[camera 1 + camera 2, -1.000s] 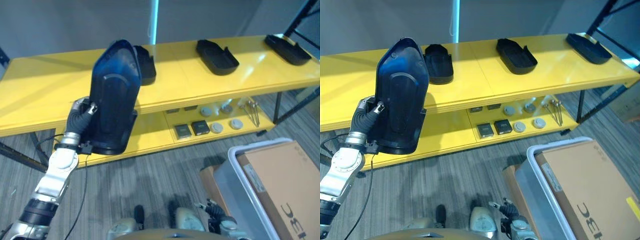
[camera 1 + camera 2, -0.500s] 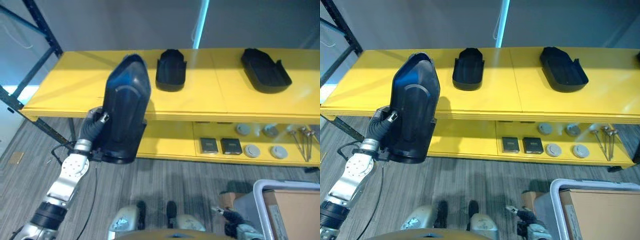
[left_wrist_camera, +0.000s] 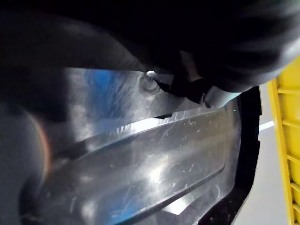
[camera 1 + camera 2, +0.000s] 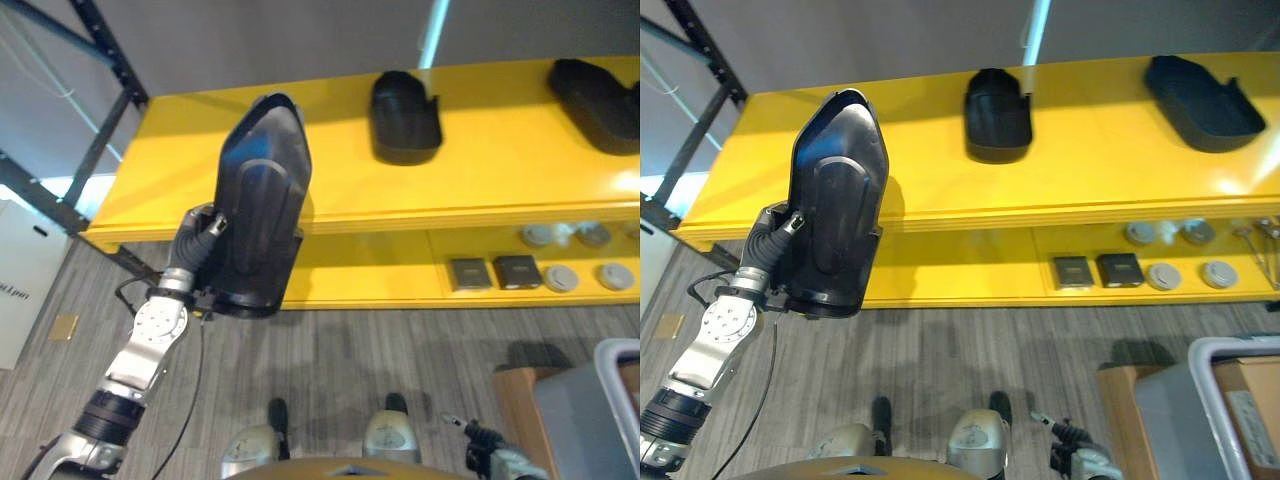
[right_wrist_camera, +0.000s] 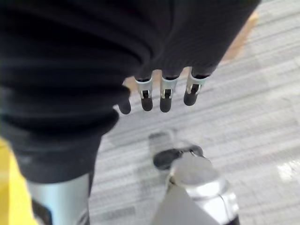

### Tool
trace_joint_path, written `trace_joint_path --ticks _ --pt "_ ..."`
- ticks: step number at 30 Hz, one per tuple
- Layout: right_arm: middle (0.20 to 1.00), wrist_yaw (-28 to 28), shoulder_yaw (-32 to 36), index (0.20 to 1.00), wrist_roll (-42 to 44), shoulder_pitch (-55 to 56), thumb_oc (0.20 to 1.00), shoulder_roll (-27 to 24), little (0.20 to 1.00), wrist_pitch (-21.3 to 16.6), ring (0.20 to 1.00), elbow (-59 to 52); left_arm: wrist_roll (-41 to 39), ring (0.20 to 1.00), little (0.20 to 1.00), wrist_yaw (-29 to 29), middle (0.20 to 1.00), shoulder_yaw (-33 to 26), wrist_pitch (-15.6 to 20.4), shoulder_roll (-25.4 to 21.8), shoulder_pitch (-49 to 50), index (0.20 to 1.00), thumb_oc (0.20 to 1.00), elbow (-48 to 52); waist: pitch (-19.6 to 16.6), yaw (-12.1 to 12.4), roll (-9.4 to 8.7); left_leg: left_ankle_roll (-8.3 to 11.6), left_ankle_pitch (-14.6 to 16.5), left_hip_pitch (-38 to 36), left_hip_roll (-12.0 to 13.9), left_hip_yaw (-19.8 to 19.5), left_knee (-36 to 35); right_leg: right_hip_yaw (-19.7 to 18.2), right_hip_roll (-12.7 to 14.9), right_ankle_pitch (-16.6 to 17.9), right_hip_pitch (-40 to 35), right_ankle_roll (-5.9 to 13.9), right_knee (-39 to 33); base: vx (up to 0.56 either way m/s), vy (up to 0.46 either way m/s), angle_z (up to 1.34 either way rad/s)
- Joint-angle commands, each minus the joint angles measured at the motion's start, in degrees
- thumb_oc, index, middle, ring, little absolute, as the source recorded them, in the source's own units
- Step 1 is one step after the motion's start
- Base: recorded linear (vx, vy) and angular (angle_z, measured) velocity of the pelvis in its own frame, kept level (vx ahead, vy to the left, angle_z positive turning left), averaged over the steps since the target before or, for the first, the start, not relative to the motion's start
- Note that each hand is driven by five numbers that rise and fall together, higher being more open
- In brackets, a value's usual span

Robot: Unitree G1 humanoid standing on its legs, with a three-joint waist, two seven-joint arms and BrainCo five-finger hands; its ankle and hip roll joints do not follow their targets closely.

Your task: Move parts from the plastic box to the shelf.

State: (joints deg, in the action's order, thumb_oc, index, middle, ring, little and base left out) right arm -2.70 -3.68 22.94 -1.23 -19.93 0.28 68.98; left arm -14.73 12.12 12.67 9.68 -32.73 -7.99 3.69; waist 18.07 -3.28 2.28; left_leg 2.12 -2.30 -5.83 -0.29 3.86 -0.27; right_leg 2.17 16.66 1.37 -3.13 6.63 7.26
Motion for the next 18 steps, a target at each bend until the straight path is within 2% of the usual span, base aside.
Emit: trace_joint_path --ticks 1,2,3,4,5,7,8,9,11,13,16,18 --pt "1.0 -2.4 -2.1 1.0 1.1 -1.0 1.0 0.0 1.0 -1.6 1.0 0.0 -2.0 0.2 0.2 0.5 0.2 -1.6 1.5 -2.3 -3.7 0.2 0.2 5.2 -3.2 0.3 1.33 -2.14 5.9 3.0 2.8 -0.5 3.5 -0.7 -2.6 0.0 2.6 0.41 8.5 0.1 0.292 0.18" --pt "1.0 -2.4 -2.2 1.0 1.0 -0.8 1.0 0.3 1.0 -1.8 1.0 0.0 -2.4 0.2 0.2 0.7 0.2 -1.6 1.3 -2.8 -3.7 0.2 0.2 5.5 -3.2 0.5 1.38 -2.5 6.1 3.0 2.5 -0.2 3.3 -0.1 -1.8 1.0 3.1 0.52 9.1 0.08 0.289 0.18" --pt "1.0 -2.2 -2.5 1.0 0.1 -0.2 1.0 1.1 1.0 -2.2 1.0 0.0 -3.6 0.2 0.2 1.3 0.2 -2.4 1.1 -3.7 -3.1 0.2 0.2 6.2 -3.0 1.4 1.24 -3.37 6.5 2.4 1.8 1.5 2.7 2.5 1.0 4.4 4.6 1.3 11.1 0.06 0.221 -0.04" --pt "1.0 -2.1 -2.5 1.0 0.0 -0.2 1.0 1.3 1.0 -2.0 1.0 0.0 -3.6 0.2 0.2 1.7 0.2 -2.7 1.1 -4.0 -2.8 0.2 0.2 6.4 -3.0 1.6 1.18 -3.49 6.5 2.0 1.8 2.1 2.3 2.8 1.4 4.8 5.0 1.46 11.5 0.07 0.226 -0.35" --pt "1.0 -1.7 -2.8 1.0 -0.1 -0.2 1.0 1.3 1.0 -1.8 1.0 -0.1 -3.1 0.2 0.2 2.5 0.2 -3.2 1.2 -4.0 -2.5 0.2 0.2 6.5 -2.9 1.4 1.23 -3.68 6.3 1.7 1.9 2.5 1.6 3.2 0.1 3.7 5.1 1.49 11.0 0.05 0.12 -0.5" --pt "1.0 -1.3 -3.2 1.0 -1.7 0.7 1.0 1.3 1.0 -2.0 1.0 -0.3 -2.8 0.2 0.2 3.9 0.2 -3.7 2.1 -4.1 -2.1 0.2 0.2 6.1 -2.8 0.4 1.24 -4.12 6.0 0.9 1.3 2.0 -0.2 2.7 -4.3 1.6 5.7 1.42 9.3 0.08 0.109 -0.29" --pt "1.0 -1.2 -3.5 1.0 -3.4 1.9 1.0 1.5 1.0 -2.5 1.0 -0.1 -2.0 0.2 0.2 4.8 0.2 -4.3 2.2 -3.8 -2.3 0.2 0.2 6.2 -2.8 -0.6 1.02 -4.54 5.8 0.3 0.2 0.7 -1.7 1.7 -8.1 0.3 6.3 1.26 6.8 0.08 0.064 -0.06" --pt "1.0 -1.2 -3.5 1.0 -3.4 1.9 1.0 1.5 1.0 -2.5 1.0 -0.1 -2.0 0.2 0.2 4.8 0.2 -4.3 2.2 -3.8 -2.3 0.2 0.2 6.2 -2.8 -0.7 1.04 -4.52 5.8 0.3 0.2 0.6 -1.8 1.8 -8.1 0.3 6.3 1.25 6.8 0.08 0.032 -0.01" --pt "1.0 -1.1 -3.9 1.0 -3.9 3.1 1.0 2.2 1.0 -3.7 1.0 0.3 -0.9 0.2 0.2 6.5 0.2 -5.3 1.7 -4.1 -3.5 0.2 0.2 5.8 -2.8 -1.7 0.6 -4.97 6.0 -0.7 -1.3 -0.9 -3.4 0.9 -11.1 1.0 7.7 0.89 2.7 0.08 -0.038 0.22" --pt "1.0 0.1 -5.0 1.0 -4.5 3.8 1.0 2.1 1.0 -2.6 1.0 -0.2 -0.8 0.2 0.2 7.9 0.2 -6.8 0.9 -4.5 -4.8 0.2 0.2 4.4 -2.8 -2.8 -0.14 -5.94 7.6 -1.4 -3.1 -1.4 -3.4 -0.7 -13.3 2.1 9.8 0.44 -0.9 0.1 -0.113 0.43" --pt "1.0 0.8 -6.5 1.0 -8.3 4.3 1.0 2.3 1.0 -1.5 1.0 -0.2 -2.1 0.2 0.2 8.0 0.2 -7.9 -0.2 -4.9 -6.0 0.2 0.2 2.3 -2.6 -3.2 -0.6 -6.49 8.4 -1.2 -4.0 -1.1 -2.2 -0.9 -14.2 2.5 10.4 0.02 -1.6 0.08 -0.121 0.42" --pt "1.0 1.4 -7.8 1.0 -5.4 4.2 1.0 1.5 1.0 -1.6 1.0 -0.6 -3.5 0.2 0.2 8.7 0.2 -8.9 0.6 -5.5 -7.3 0.2 0.2 0.0 -2.1 -3.1 -0.97 -6.73 8.3 0.0 -4.5 -0.7 -1.3 -0.7 -15.1 2.0 9.6 -1.09 -2.7 0.08 -0.13 0.15"
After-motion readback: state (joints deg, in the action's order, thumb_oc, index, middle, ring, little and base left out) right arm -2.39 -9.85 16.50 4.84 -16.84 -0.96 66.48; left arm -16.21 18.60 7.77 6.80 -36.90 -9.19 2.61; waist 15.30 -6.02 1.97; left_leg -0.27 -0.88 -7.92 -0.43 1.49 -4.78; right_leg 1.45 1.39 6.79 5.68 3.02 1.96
